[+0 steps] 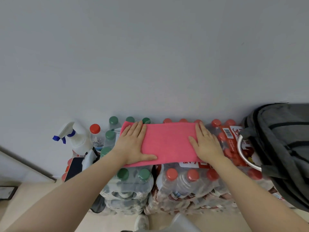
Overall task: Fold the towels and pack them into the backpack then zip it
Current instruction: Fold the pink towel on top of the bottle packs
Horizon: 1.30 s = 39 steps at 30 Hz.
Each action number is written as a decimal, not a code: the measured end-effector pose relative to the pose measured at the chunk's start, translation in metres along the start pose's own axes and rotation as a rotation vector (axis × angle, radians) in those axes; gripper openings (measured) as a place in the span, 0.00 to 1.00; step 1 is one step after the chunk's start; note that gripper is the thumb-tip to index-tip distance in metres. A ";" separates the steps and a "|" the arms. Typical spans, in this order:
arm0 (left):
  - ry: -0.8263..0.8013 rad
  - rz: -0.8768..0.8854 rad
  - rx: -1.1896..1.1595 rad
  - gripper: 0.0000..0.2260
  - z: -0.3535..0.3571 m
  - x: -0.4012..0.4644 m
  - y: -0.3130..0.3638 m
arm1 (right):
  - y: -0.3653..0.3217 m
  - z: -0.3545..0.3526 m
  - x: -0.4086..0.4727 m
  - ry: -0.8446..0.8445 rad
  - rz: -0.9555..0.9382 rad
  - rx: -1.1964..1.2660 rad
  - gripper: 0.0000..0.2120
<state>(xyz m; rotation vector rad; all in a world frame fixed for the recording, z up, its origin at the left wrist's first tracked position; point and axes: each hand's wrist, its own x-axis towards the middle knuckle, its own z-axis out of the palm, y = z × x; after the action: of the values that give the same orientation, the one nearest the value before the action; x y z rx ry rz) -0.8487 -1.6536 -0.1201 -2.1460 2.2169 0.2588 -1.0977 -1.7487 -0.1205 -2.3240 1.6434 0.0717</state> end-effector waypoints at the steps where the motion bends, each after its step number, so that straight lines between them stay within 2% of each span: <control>1: -0.002 -0.015 -0.001 0.63 -0.001 0.000 0.002 | 0.004 0.000 -0.002 0.010 0.043 0.103 0.32; 4: -0.009 -0.093 -0.015 0.64 -0.003 0.001 0.014 | 0.010 0.003 -0.008 0.065 0.196 0.404 0.30; 7: -0.014 -0.151 -0.069 0.58 -0.008 0.006 0.034 | 0.011 0.002 -0.010 0.120 0.287 0.657 0.24; 9: -0.003 -0.088 -0.067 0.53 -0.011 0.011 0.051 | 0.011 -0.001 -0.008 0.107 0.312 0.655 0.22; 11: 0.018 0.004 -0.044 0.51 -0.012 0.018 0.069 | 0.013 -0.006 -0.006 0.080 0.314 0.543 0.21; 15: 0.018 0.088 0.014 0.50 -0.005 0.031 0.103 | 0.018 -0.013 -0.007 -0.004 0.275 0.440 0.18; 19: -0.018 0.063 0.010 0.51 0.002 0.036 0.117 | 0.029 -0.022 -0.009 -0.076 0.297 0.775 0.15; 22: -0.025 0.056 -0.019 0.50 0.002 0.037 0.132 | 0.038 -0.040 -0.017 -0.046 0.221 0.864 0.05; 24: -0.031 0.069 -0.077 0.48 0.002 0.043 0.147 | 0.044 -0.055 -0.024 0.042 0.098 0.785 0.05; 27: -0.044 0.156 -0.237 0.38 -0.004 0.054 0.163 | 0.041 -0.074 -0.037 0.183 -0.101 0.579 0.07; 31: 0.113 0.182 -0.255 0.38 -0.017 0.044 0.133 | 0.011 -0.076 -0.040 0.176 -0.221 0.410 0.15; 34: 0.189 -0.004 -0.169 0.34 -0.020 0.025 0.084 | -0.020 -0.063 -0.034 0.132 -0.205 0.186 0.12; 36: 0.181 -0.181 -0.131 0.26 -0.022 0.014 0.059 | -0.039 -0.053 -0.034 0.117 -0.187 0.154 0.11; 39: 0.167 -0.371 -0.064 0.23 -0.026 0.001 0.047 | -0.059 -0.036 -0.037 0.110 -0.205 0.131 0.13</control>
<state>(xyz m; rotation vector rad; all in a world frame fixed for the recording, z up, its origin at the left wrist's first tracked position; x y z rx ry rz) -0.8937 -1.6571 -0.0906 -2.6436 1.8493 0.1382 -1.0603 -1.7069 -0.0660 -2.4170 1.4016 -0.2033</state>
